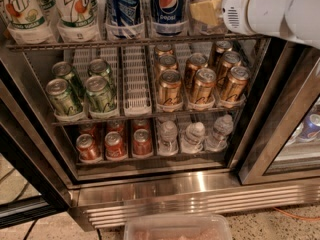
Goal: Pick blue plastic bottle from top shelf of fridge
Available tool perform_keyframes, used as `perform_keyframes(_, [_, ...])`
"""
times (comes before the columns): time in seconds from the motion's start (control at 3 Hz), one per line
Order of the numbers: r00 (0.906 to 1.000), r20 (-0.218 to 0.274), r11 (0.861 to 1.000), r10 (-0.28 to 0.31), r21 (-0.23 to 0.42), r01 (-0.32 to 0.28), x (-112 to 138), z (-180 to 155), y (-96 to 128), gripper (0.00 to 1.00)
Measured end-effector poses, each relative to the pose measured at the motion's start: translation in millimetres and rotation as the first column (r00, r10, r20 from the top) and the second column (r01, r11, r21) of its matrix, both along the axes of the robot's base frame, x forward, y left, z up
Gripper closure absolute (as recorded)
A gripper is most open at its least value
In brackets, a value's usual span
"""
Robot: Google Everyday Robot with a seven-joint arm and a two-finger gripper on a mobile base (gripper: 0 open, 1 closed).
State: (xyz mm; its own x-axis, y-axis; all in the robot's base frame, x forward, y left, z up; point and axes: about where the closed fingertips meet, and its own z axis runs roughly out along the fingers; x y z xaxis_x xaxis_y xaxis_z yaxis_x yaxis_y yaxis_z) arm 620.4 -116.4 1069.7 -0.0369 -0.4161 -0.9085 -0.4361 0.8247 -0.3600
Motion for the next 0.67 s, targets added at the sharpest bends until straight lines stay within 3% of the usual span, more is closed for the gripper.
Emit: perform_keyframes(0.67, [0.9998,0.016,1.0,0.01,0.02,-0.01,0.7,11.6,4.9,1.0])
